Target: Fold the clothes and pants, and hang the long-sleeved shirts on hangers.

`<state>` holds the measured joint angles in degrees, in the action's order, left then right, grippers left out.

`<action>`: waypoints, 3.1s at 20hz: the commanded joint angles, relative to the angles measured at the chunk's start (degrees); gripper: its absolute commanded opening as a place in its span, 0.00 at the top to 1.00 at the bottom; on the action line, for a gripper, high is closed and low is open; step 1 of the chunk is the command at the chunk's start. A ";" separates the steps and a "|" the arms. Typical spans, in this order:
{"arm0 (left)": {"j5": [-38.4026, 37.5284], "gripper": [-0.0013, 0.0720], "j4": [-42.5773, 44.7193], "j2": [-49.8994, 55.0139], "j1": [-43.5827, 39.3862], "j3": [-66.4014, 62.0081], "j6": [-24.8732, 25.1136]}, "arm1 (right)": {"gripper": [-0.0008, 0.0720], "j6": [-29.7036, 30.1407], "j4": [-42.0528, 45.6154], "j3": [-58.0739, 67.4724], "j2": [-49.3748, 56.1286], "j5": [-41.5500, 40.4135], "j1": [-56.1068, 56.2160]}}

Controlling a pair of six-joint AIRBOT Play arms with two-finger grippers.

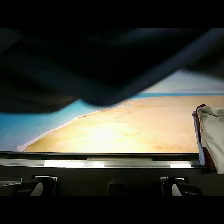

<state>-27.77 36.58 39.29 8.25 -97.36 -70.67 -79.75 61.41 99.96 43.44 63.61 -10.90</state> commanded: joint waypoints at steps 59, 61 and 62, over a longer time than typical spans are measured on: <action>-37.79 0.95 14.75 34.60 7.67 54.31 -5.64 | 0.40 -13.73 -6.51 -58.69 31.41 -10.16 10.58; -37.92 0.95 13.70 34.47 7.65 53.88 -5.62 | 0.92 -14.12 -6.73 -58.73 32.87 -9.51 10.58; -38.14 0.95 12.81 34.47 7.65 53.72 -5.57 | 0.94 -14.10 -6.88 -58.73 33.18 -9.84 10.56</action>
<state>-65.71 50.89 74.26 15.94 -42.98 -76.38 -93.03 54.98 41.30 75.50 54.04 -0.36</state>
